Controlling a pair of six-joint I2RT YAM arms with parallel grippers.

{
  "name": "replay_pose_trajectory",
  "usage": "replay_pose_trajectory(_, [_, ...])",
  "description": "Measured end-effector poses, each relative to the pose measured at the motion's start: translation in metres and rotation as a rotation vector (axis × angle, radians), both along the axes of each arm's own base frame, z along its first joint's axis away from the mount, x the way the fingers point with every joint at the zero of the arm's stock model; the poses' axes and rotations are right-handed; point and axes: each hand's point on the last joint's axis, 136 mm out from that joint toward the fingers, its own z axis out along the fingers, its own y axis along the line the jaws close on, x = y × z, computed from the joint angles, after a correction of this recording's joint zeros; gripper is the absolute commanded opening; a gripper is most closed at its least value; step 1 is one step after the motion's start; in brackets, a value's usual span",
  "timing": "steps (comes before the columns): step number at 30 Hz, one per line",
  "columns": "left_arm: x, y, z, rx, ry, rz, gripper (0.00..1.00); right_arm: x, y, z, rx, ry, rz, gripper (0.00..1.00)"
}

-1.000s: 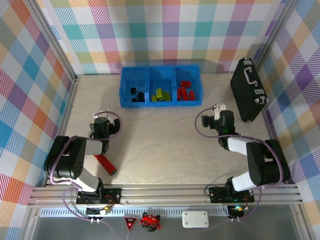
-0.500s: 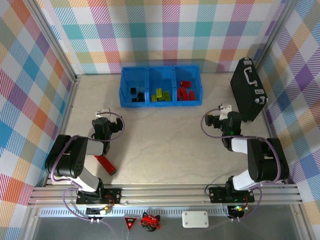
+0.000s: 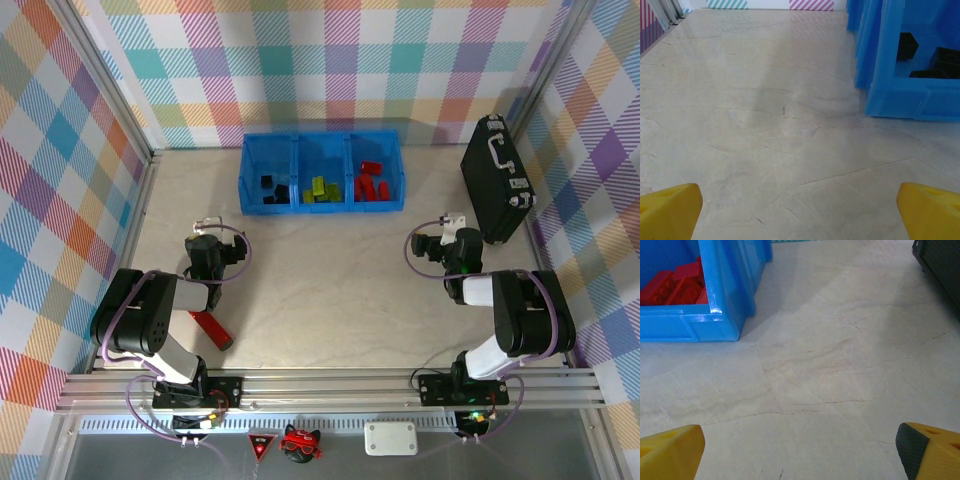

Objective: Sort the legos into containers by color
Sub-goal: Reset both arms

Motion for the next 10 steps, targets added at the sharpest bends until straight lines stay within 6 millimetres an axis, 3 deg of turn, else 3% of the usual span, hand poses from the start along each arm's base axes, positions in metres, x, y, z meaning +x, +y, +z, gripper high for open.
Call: replay_pose_trajectory(10, [-0.0002,0.0018,-0.0022,-0.01,0.01,-0.009,1.0,0.0006,-0.0001,0.0013,0.002,-0.005,-0.001,0.99])
